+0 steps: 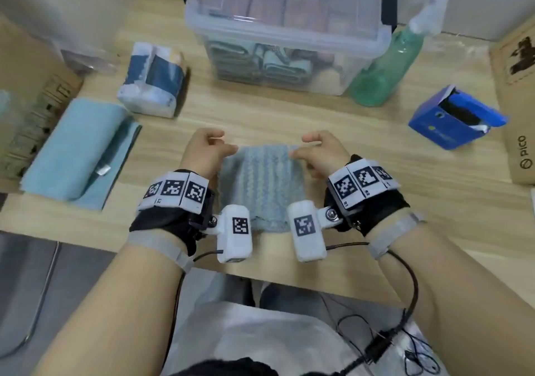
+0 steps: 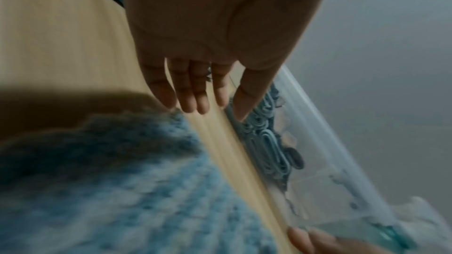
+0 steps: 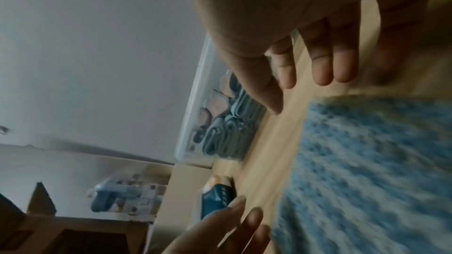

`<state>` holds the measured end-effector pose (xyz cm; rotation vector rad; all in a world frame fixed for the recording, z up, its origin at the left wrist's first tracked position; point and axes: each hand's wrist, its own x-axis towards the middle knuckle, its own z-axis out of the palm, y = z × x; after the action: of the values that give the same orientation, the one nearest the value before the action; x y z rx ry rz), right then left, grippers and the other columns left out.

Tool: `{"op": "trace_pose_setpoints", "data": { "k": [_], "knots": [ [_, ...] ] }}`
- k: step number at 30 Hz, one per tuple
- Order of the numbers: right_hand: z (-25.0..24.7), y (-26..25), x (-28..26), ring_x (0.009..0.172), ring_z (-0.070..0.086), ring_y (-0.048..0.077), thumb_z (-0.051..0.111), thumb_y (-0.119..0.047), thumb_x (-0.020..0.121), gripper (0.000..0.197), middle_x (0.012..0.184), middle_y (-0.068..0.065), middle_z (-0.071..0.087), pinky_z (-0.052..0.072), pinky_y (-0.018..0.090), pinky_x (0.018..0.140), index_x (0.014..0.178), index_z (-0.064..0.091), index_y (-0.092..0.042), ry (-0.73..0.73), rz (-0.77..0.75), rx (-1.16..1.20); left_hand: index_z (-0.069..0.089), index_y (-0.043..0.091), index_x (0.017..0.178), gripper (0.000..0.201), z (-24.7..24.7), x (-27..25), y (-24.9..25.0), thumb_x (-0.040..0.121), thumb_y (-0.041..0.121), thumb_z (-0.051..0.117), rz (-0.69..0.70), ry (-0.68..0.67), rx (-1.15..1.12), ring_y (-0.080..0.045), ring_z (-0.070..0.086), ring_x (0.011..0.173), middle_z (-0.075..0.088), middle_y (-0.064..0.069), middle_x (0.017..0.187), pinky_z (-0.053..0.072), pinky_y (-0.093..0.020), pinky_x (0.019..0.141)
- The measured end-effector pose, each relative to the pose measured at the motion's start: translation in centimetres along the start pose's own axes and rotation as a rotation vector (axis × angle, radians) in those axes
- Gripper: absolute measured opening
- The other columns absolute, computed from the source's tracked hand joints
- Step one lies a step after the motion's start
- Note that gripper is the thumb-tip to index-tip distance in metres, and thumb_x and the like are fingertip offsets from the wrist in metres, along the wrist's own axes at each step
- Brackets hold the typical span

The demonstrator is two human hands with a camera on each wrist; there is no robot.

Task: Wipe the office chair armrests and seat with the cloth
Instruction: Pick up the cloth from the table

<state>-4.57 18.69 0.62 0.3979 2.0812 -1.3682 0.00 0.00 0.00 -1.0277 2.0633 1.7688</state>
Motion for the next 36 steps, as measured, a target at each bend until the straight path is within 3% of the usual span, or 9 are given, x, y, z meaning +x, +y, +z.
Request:
{"op": "trace_pose_setpoints", "data": {
  "k": [3,5,10,14,17,19,24,28,36],
  "knots": [
    [0.6,1.1,-0.4,0.078,0.061,0.015,0.069,-0.013,0.080,0.009,0.087,-0.002,0.062,0.050,0.028,0.068,0.086,0.062,-0.015,-0.079,0.033,0.018,0.044,0.006,0.125,0.055,-0.7,0.4,-1.5,0.076,0.008,0.070,-0.070,0.052,0.065,-0.019,0.049,0.092,0.053,-0.005,0.102,0.043,-0.034,0.086],
    [1.1,2.1,-0.6,0.071,0.062,0.011,0.071,-0.013,0.078,0.018,0.076,-0.007,0.063,0.053,0.029,0.069,0.069,0.058,-0.023,-0.089,0.030,0.021,0.045,0.007,0.126,0.060,-0.8,0.3,-2.5,0.074,0.010,0.074,-0.123,-0.005,0.063,-0.020,0.049,0.093,0.052,-0.001,0.090,0.044,-0.038,0.093],
    [2.4,4.1,0.3,0.085,0.067,0.023,0.082,-0.020,0.064,0.024,0.090,0.002,0.069,0.056,0.041,0.081,0.080,0.064,-0.018,-0.028,0.007,-0.039,0.060,0.000,0.091,0.020,-0.1,-1.4,-2.7,0.075,0.003,0.071,-0.146,-0.122,0.025,-0.011,0.066,0.059,0.061,-0.006,0.075,0.049,-0.016,0.045],
    [2.8,4.4,-0.3,0.082,0.069,0.021,0.078,-0.020,0.069,0.013,0.088,0.002,0.072,0.056,0.043,0.081,0.078,0.068,-0.020,-0.129,-0.041,-0.056,0.065,0.002,0.093,0.018,0.1,-3.0,-3.9,0.077,0.008,0.071,-0.056,-0.038,0.017,-0.023,0.069,0.085,0.069,-0.013,0.091,0.056,-0.033,0.077],
    [3.1,4.2,-1.3,0.090,0.068,0.024,0.070,-0.018,0.078,0.015,0.098,0.006,0.071,0.053,0.047,0.087,0.092,0.067,-0.017,-0.253,-0.095,0.047,0.057,0.007,0.105,0.021,-0.1,-5.2,-5.3,0.085,0.001,0.059,0.002,0.006,-0.209,0.003,0.067,0.062,0.064,0.000,0.085,0.051,-0.012,0.055],
    [3.6,3.8,-2.3,0.094,0.066,0.025,0.064,-0.013,0.084,0.023,0.104,0.010,0.068,0.052,0.045,0.089,0.107,0.062,-0.007,-0.334,-0.138,0.109,0.056,0.008,0.106,0.019,-0.5,-6.7,-6.6,0.088,0.002,0.055,0.022,0.052,-0.300,0.005,0.065,0.059,0.063,0.002,0.085,0.049,-0.011,0.052],
    [6.9,3.0,-4.8,0.089,0.065,0.019,0.055,-0.009,0.090,0.024,0.101,0.008,0.064,0.055,0.030,0.080,0.113,0.053,-0.003,-0.563,-0.221,0.036,0.059,0.023,0.093,0.012,-2.4,-10.8,-10.8,0.090,0.012,0.055,0.005,0.276,-0.483,0.004,0.067,0.068,0.065,0.007,0.091,0.053,-0.013,0.060],
    [12.1,3.1,-7.4,0.093,0.064,0.022,0.062,-0.012,0.086,0.027,0.104,0.008,0.064,0.054,0.036,0.085,0.110,0.053,-0.007,-0.736,-0.223,-0.099,0.058,0.015,0.105,0.015,-5.3,-14.5,-14.6,0.091,0.017,0.052,-0.064,0.485,-0.640,-0.007,0.066,0.080,0.066,0.003,0.095,0.054,-0.022,0.069],
    [25.5,6.6,-15.7,0.097,0.065,0.023,0.067,0.008,0.074,0.044,0.108,0.015,0.064,0.056,0.033,0.082,0.114,0.052,0.003,-1.240,-0.145,-0.371,0.060,0.012,0.098,0.011,-11.4,-24.2,-24.7,0.090,0.015,0.054,-0.198,0.888,-0.962,-0.021,0.065,0.087,0.066,-0.008,0.099,0.054,-0.035,0.078]
  ]
}}
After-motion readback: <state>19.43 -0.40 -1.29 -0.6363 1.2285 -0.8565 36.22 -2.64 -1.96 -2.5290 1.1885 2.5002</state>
